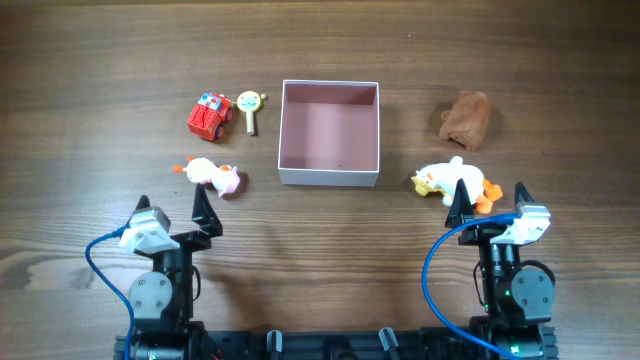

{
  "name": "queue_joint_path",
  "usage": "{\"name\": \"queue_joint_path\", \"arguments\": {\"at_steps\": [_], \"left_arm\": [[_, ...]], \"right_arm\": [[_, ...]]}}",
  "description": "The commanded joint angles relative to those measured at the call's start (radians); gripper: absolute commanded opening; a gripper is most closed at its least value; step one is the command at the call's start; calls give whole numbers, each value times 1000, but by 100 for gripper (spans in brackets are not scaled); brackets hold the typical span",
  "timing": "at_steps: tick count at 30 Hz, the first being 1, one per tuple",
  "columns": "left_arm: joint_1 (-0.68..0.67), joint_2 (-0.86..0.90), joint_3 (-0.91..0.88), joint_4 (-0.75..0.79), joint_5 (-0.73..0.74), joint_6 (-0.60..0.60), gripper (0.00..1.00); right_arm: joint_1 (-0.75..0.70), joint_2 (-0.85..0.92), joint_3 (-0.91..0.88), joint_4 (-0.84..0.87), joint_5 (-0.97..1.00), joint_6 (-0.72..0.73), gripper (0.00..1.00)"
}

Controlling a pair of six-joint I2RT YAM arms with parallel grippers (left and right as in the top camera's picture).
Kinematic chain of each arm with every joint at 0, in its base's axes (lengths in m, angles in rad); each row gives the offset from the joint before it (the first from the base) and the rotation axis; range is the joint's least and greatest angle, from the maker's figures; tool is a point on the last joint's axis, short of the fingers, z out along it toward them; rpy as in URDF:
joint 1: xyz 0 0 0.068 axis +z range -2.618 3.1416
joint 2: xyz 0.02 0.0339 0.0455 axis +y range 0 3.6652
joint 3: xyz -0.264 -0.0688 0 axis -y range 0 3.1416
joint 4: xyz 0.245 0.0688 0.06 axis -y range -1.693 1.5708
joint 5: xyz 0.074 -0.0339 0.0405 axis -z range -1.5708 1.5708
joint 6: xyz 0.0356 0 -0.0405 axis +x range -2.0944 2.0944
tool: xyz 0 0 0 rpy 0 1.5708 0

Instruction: Pack container

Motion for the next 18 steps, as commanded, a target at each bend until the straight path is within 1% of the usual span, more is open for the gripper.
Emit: {"name": "queue_joint_path", "arguments": {"at_steps": [1,15,18], "left_arm": [[-3,-3,-7,3,13,20,100],[-3,-3,-7,3,13,20,99],[-3,-3,-7,3,13,20,100]], "right_arm": [[-5,-2,-1,5,-16,-18,100],[-5,-2,-1,6,-21,-15,100],[-5,-2,-1,5,-47,17,100]]}}
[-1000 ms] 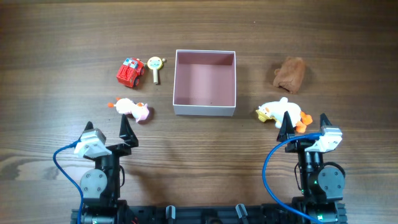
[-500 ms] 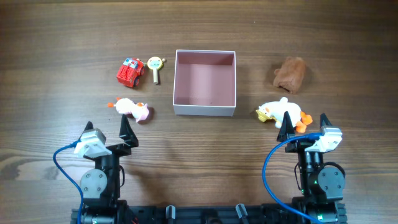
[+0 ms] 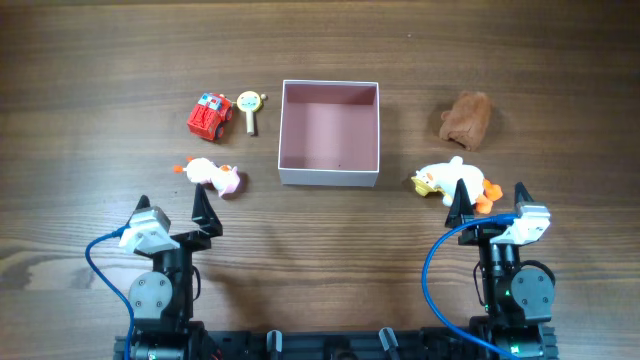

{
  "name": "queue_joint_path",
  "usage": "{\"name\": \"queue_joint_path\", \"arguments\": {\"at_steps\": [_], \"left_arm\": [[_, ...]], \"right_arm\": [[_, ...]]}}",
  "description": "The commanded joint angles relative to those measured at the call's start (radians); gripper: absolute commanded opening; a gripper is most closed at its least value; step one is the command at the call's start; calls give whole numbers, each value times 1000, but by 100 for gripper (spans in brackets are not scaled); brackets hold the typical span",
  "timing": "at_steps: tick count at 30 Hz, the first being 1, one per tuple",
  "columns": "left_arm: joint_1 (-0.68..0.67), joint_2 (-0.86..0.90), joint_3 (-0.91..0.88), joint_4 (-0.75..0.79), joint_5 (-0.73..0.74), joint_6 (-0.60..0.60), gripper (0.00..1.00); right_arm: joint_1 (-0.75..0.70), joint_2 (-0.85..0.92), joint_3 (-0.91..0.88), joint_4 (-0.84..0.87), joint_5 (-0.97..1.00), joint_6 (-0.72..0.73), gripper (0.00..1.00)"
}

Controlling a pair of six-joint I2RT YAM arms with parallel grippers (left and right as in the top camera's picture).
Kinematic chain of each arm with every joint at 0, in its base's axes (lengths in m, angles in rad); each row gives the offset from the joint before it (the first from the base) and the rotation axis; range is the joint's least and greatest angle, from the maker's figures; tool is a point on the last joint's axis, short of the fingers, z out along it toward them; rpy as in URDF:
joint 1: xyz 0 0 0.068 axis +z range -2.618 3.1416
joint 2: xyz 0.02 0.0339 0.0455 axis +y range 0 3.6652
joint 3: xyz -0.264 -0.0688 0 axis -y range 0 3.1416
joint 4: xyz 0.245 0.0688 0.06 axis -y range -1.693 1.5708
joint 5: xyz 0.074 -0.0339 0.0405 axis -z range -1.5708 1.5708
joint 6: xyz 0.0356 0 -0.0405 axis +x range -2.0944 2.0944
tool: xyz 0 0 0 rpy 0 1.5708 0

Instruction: Pack container

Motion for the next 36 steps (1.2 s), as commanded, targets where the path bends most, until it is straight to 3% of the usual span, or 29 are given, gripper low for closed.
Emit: {"name": "queue_joint_path", "arguments": {"at_steps": [1,12,20,36], "left_arm": [[-3,-3,-7,3,13,20,100],[-3,-3,-7,3,13,20,100],[-3,-3,-7,3,13,20,100],[-3,-3,-7,3,13,20,100]], "right_arm": [[-5,-2,-1,8,-39,16,100],[-5,-2,15,-21,-197,40,100],[-5,29,181,-126,-199,30,99],[-3,544,754,-415,-244,-69,99]]}}
